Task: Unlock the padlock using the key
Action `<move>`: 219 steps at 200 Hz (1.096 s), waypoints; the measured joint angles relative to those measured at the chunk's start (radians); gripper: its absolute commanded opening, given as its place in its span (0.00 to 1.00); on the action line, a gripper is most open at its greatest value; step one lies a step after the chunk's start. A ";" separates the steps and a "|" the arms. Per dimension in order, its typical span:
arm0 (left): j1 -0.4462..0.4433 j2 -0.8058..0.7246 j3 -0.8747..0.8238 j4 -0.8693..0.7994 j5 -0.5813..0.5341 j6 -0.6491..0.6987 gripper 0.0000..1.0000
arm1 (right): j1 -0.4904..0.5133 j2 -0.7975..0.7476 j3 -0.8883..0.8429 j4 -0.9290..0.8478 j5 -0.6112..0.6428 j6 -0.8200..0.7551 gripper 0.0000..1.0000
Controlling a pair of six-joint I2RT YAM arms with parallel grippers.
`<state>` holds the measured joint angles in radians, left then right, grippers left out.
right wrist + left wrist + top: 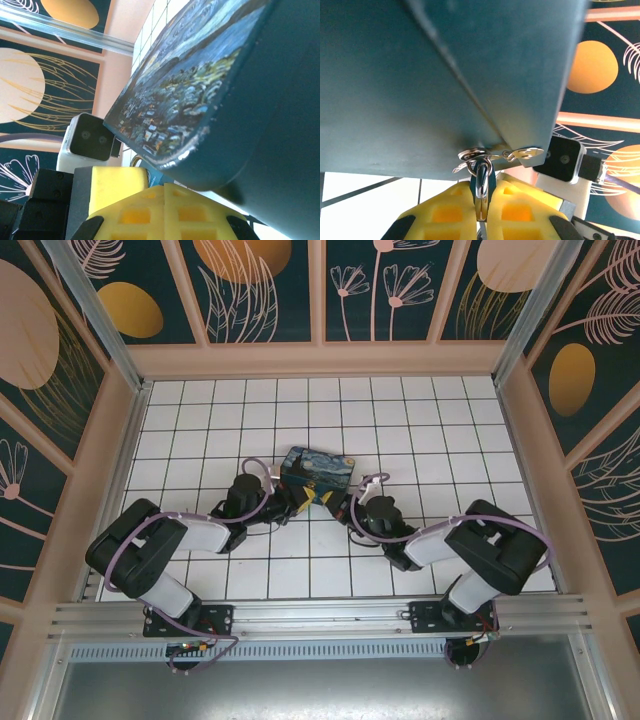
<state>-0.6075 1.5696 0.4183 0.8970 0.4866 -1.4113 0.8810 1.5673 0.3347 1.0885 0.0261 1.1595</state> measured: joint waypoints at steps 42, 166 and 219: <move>-0.001 -0.005 -0.015 0.072 -0.005 -0.080 0.00 | 0.049 0.054 -0.017 0.125 0.064 0.095 0.00; -0.014 -0.067 -0.007 0.040 0.000 -0.021 0.00 | -0.026 -0.050 -0.063 0.130 -0.004 0.126 0.00; -0.021 -0.066 -0.002 0.019 0.003 0.000 0.00 | -0.051 -0.083 -0.063 0.084 -0.021 0.100 0.00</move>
<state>-0.6285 1.5032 0.4160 0.9161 0.4900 -1.4113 0.8299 1.4845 0.2718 1.1721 0.0048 1.2594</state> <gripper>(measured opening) 0.091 0.049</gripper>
